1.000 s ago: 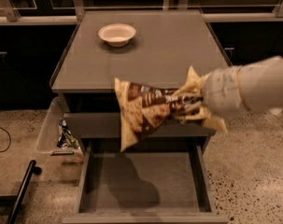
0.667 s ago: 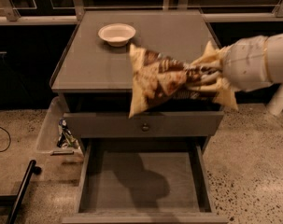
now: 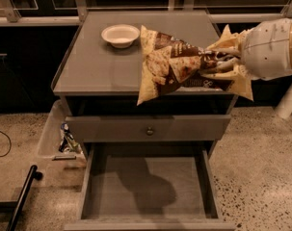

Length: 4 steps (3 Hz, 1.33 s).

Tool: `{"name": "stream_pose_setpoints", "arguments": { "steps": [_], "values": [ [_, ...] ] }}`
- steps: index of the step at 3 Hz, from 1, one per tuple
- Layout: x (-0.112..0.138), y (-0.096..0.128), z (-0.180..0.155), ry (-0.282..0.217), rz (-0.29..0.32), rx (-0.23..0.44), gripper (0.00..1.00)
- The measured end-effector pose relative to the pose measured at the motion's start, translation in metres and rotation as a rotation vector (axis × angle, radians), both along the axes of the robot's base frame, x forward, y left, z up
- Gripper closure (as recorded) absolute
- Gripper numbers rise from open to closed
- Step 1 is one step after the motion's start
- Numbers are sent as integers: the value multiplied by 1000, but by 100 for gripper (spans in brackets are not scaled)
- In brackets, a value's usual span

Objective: Pick brown chip bag from middle drawer and place on counter

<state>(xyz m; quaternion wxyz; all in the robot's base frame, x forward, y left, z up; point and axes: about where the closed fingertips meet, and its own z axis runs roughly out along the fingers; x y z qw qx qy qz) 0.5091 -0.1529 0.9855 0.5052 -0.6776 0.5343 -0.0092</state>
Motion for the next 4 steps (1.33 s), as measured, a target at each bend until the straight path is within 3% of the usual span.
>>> {"name": "stream_pose_setpoints", "arguments": {
  "steps": [1, 2, 3, 4],
  "values": [
    [3, 7, 3, -32, 15, 18, 100],
    [34, 12, 12, -75, 27, 41, 100],
    [74, 24, 20, -82, 39, 83, 100],
    [117, 27, 13, -62, 2, 116, 100]
  ]
}}
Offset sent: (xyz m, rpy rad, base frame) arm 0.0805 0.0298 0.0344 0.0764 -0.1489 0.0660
